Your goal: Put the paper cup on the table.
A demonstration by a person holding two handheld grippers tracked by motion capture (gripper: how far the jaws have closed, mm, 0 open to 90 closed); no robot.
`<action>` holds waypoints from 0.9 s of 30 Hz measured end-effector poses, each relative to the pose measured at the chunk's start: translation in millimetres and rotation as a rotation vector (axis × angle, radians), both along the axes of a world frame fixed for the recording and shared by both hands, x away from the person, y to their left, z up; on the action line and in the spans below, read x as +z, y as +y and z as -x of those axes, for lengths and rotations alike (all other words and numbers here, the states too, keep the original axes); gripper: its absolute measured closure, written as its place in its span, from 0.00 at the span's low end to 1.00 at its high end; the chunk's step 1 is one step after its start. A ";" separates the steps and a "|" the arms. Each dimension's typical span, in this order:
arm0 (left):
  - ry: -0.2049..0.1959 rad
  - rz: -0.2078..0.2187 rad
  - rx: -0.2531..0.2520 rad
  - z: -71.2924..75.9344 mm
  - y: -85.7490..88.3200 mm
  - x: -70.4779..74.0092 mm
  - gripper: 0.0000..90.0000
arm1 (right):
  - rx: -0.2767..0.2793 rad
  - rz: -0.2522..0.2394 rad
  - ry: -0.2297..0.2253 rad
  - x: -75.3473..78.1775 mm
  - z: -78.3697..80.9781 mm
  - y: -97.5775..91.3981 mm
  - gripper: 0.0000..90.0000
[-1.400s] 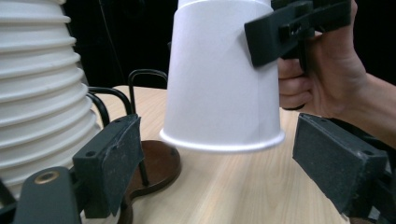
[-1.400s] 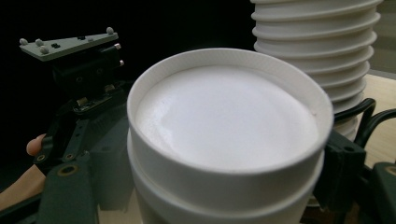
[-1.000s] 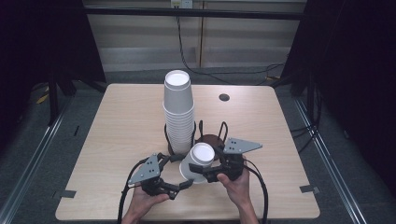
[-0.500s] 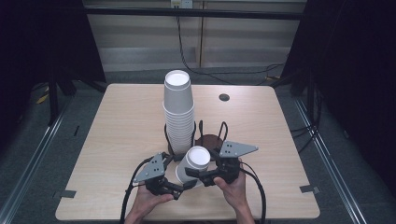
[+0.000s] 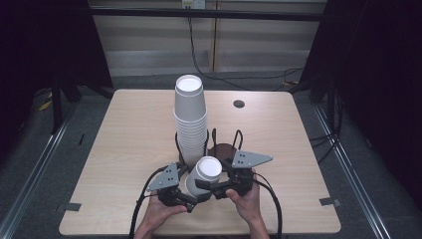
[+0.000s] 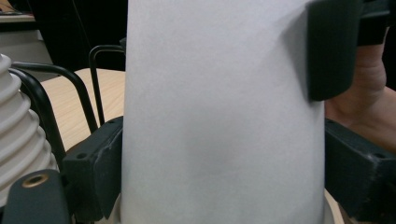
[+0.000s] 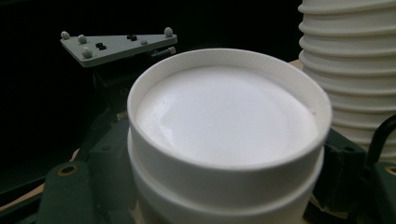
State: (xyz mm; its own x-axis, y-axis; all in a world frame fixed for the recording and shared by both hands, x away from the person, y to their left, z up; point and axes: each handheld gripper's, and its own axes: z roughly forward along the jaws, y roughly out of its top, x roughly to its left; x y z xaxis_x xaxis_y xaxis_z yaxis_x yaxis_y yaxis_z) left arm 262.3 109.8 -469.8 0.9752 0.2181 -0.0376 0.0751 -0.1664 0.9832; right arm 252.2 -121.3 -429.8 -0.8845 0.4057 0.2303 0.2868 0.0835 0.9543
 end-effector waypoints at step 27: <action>0.017 -0.142 0.000 -6.2 12.3 9.2 0.18 | -0.016 0.012 0.009 2.4 1.5 -14.0 0.15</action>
State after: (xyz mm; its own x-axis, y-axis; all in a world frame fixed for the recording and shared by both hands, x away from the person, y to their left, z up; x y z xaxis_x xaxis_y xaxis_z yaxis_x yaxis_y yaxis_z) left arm 268.5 122.1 -460.6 0.9747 0.2225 -0.0225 0.0912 -0.3035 0.9485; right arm 250.7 -135.3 -427.4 -0.8758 0.4224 0.2334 0.2968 0.0900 0.9507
